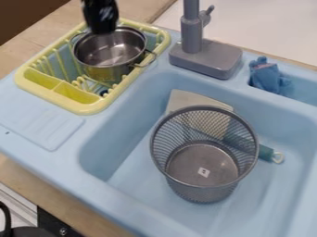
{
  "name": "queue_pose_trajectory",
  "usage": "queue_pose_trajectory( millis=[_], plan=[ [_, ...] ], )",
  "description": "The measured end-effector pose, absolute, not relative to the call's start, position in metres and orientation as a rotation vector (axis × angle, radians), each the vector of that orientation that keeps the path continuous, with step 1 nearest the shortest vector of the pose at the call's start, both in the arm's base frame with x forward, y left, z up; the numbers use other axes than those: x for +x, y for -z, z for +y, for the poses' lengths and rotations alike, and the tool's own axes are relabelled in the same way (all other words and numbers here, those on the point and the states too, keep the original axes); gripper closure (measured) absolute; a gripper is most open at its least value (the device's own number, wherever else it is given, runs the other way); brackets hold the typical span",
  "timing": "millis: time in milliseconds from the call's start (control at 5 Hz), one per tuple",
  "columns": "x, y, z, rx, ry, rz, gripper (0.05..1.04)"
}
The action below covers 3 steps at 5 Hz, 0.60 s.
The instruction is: Moved the sushi from the pot to the basket in sink
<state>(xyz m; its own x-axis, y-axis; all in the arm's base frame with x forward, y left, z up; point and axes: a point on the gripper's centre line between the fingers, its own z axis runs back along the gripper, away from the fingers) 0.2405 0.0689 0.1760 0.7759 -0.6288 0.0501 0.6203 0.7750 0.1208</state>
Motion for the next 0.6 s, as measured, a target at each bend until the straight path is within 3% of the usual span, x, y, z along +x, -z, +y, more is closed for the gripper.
queue_pose_trajectory(
  millis=[600],
  plan=[
    [0.195,-0.142,-0.007,-0.036,1.055,-0.061,0.634]
  ],
)
